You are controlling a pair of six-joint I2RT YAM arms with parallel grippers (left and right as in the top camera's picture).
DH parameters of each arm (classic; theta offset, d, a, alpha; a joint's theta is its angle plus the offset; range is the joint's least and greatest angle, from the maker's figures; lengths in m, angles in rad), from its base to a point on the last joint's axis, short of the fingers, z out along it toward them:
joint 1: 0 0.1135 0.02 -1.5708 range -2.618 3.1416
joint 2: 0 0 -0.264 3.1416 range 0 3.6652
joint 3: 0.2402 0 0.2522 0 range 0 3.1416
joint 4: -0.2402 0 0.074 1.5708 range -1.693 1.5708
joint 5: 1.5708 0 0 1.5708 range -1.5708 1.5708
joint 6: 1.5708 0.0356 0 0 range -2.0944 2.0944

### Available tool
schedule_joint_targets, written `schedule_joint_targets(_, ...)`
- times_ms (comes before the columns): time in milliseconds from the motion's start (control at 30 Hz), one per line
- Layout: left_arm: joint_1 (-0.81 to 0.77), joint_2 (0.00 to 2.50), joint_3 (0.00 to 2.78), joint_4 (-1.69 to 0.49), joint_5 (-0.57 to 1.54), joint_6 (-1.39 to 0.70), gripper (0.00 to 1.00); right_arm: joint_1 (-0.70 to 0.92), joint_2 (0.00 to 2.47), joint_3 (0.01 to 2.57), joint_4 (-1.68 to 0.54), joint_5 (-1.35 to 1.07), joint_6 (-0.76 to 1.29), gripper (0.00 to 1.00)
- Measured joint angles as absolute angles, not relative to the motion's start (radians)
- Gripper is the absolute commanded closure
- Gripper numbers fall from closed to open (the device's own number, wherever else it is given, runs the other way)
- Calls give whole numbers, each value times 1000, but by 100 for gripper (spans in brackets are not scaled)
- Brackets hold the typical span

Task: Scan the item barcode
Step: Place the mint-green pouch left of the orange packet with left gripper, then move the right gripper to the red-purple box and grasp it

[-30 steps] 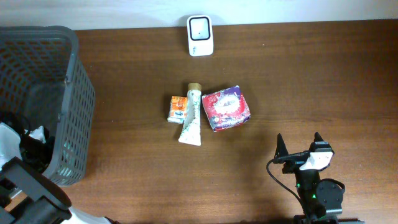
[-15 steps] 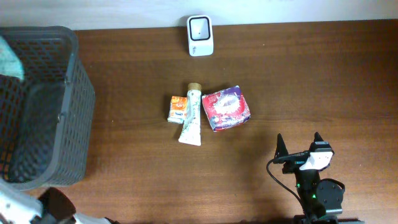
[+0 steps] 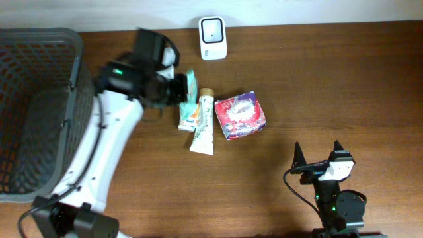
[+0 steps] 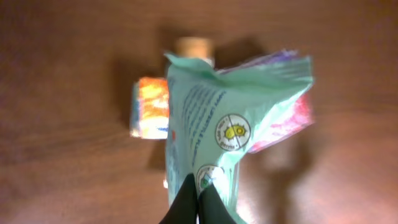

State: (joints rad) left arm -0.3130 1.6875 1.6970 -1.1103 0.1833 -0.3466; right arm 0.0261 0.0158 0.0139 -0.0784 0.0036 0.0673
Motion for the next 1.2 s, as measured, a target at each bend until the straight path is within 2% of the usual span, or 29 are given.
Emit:
schedule_joint_targets(67, -371, 1692, 1505, -1035, 1, -452, 100, 26, 16, 14, -79, 4, 67, 1)
schedule_joint_targets(200, -372, 1693, 1331, -958, -209, -522, 100, 26, 16, 14, -79, 4, 67, 1)
schedule_joint_targets(300, -372, 1693, 1242, -906, -213, -622, 100, 26, 16, 14, -78, 4, 67, 1)
schedule_joint_targets(333, -372, 1693, 1220, -871, -186, -649, 94, 26, 16, 14, -78, 4, 67, 1)
schedule_joint_targets(367, -373, 1694, 1201, -835, -136, -672, 53, 26, 16, 14, -79, 4, 67, 1)
schedule_joint_targets(400, -380, 1694, 1196, -814, -83, -686, 1, 26, 16, 14, -79, 4, 67, 1)
schedule_joint_targets(500, -416, 1694, 1196, -803, -9, -674, 1, 26, 16, 14, -79, 4, 67, 1)
schedule_joint_targets(567, -406, 1690, 1227, -910, -40, -659, 1, 26, 16, 14, -79, 4, 67, 1)
schedule_joint_targets(700, -305, 1521, 1501, -1106, -181, -562, 0, 26, 16, 14, -79, 4, 67, 1)
schedule_joint_targets(800, -163, 1390, 1536, -1151, -218, -462, 1, 26, 16, 14, -79, 4, 67, 1)
schedule_joint_targets(900, -149, 1395, 1536, -1142, -221, -439, 1, 26, 16, 13, -57, 3, 68, 1)
schedule_joint_targets(1033, -149, 1395, 1536, -1141, -221, -434, 1, 26, 18, 11, 250, -280, 270, 1)
schedule_joint_targets(1133, -149, 1396, 1535, -1141, -221, -433, 1, 26, 14, 24, 620, -361, 375, 1)
schedule_joint_targets(1200, -149, 1396, 1535, -1140, -221, -433, 1, 26, 17, 74, 590, -339, 373, 1)
